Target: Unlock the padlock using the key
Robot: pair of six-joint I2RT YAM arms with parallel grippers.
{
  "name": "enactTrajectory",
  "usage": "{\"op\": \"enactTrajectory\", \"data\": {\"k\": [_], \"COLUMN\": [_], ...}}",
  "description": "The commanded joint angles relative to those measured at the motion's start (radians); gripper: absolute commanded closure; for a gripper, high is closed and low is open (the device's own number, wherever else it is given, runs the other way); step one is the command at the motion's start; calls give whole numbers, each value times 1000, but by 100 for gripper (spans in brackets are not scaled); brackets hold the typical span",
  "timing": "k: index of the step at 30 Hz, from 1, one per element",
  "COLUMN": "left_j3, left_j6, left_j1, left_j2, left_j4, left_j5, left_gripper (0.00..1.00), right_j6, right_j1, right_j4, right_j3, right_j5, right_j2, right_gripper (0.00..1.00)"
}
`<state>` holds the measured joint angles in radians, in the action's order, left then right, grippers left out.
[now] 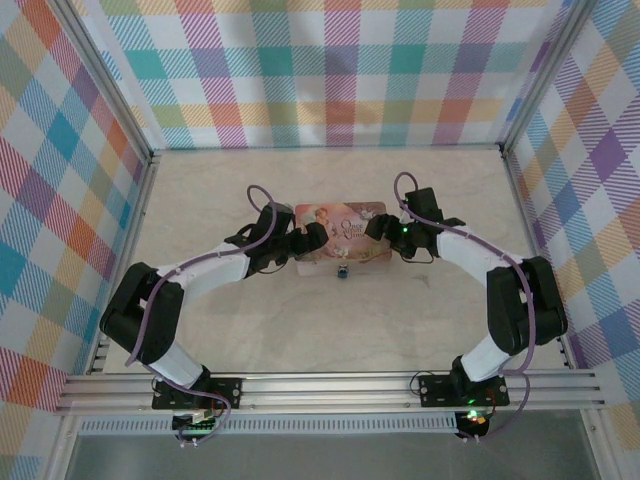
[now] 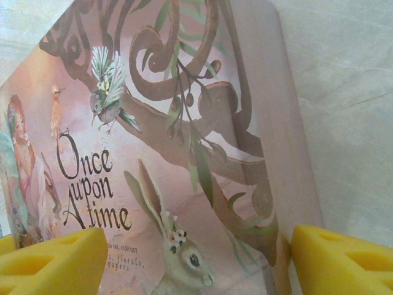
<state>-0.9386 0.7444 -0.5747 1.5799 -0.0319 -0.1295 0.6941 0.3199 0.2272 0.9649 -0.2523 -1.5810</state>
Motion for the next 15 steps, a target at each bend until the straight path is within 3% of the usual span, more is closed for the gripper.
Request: {"op": "enactTrajectory", "data": {"k": [1, 15], "left_j3": [22, 49], "left_j6": [6, -7], "left_j1": [-11, 22], "left_j2": [-37, -103], "left_j4": [-25, -62], "left_j5": [-19, 22], "left_gripper": [1, 0], "right_j6": [-4, -4], "right_j1": [13, 9], "right_j4": [12, 33], "right_j3": [-12, -38], "right_j5": [-83, -75], "right_j2": [31, 61], "right_gripper": [22, 20]}}
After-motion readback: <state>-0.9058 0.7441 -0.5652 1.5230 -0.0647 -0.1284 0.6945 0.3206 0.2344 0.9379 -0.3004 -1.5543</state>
